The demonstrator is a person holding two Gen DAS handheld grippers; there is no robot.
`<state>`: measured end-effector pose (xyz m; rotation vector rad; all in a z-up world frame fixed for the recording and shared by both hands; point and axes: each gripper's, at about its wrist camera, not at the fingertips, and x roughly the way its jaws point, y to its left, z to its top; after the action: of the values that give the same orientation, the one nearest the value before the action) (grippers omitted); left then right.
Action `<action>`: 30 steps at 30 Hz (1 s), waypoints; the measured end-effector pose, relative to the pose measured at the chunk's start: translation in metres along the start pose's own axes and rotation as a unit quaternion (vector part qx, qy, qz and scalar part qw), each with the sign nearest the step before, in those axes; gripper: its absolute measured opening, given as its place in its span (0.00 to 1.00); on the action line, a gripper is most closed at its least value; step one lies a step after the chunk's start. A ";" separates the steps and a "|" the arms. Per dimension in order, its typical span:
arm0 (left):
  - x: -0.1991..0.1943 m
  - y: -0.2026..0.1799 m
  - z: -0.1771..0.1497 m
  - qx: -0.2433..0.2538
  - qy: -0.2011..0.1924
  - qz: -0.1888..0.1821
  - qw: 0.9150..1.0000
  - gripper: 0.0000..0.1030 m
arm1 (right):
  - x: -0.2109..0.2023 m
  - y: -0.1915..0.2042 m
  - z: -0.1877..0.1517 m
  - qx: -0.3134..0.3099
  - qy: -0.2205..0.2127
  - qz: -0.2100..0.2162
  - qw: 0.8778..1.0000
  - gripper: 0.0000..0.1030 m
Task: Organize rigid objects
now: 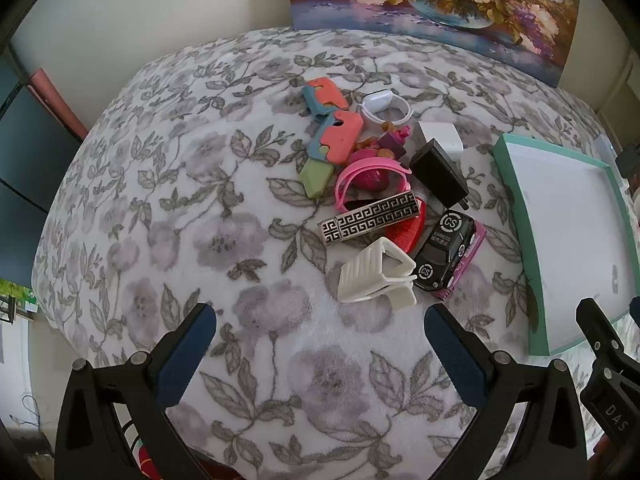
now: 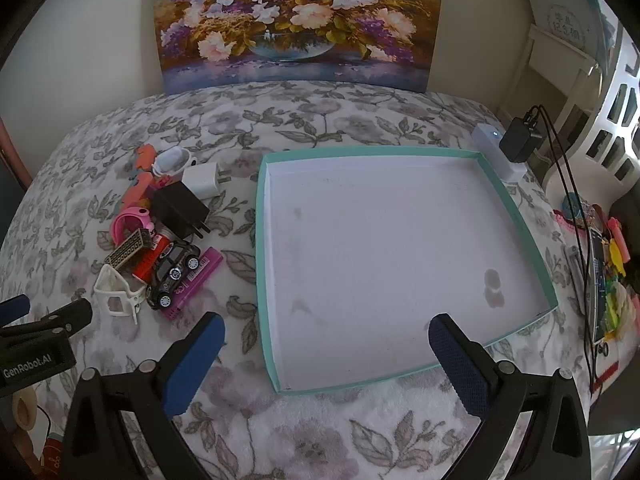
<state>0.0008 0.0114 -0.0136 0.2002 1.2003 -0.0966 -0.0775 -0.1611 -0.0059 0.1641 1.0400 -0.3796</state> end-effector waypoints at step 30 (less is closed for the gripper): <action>-0.002 -0.002 0.004 -0.003 0.002 -0.001 1.000 1.00 | 0.004 0.000 -0.001 0.002 0.011 -0.005 1.000 1.00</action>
<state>0.0033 0.0085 -0.0110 0.1950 1.2045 -0.0947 -0.0763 -0.1618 -0.0097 0.1665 1.0626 -0.3890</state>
